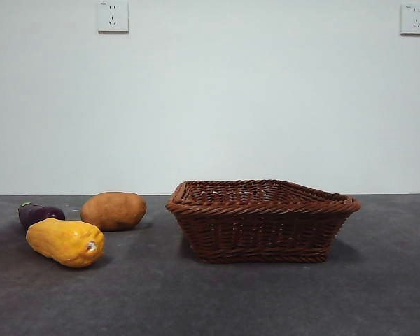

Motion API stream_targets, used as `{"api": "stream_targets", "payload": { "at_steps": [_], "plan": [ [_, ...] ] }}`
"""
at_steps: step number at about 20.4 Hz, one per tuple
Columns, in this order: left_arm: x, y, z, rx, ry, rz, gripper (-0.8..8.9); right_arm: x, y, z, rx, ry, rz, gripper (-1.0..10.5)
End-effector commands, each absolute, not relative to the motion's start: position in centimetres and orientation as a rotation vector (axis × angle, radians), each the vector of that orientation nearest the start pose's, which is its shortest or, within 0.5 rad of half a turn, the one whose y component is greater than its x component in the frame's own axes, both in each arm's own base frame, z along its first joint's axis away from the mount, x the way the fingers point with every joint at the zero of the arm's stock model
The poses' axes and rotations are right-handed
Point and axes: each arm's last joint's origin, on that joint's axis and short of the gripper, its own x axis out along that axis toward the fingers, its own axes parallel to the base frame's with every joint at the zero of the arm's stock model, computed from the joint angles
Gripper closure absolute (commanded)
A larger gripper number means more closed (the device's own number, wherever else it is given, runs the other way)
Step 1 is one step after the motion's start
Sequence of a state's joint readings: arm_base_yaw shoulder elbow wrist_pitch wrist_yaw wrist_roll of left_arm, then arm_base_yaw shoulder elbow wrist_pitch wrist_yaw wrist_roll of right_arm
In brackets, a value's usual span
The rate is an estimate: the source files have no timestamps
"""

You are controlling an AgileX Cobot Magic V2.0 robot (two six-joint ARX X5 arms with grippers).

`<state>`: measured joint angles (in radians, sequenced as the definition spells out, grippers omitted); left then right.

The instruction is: Help me put the vegetables on the table into the basket

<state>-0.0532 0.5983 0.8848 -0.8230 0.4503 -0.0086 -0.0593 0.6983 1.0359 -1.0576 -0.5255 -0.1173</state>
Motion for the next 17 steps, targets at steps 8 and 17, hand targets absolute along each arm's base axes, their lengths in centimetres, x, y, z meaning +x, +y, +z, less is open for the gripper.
{"api": "stream_targets", "payload": {
  "at_steps": [8, 17],
  "plan": [
    [10.3, -1.9, 33.1, -0.123, 0.545, -0.538, 1.85, 9.8, 0.9, 35.0, 0.116, 0.674, 0.492, 3.5],
    [11.1, -2.0, 32.9, -0.129, 0.573, -0.537, 1.85, 12.0, 0.8, 35.0, 0.161, 0.671, 0.476, 3.5]
  ]
}}
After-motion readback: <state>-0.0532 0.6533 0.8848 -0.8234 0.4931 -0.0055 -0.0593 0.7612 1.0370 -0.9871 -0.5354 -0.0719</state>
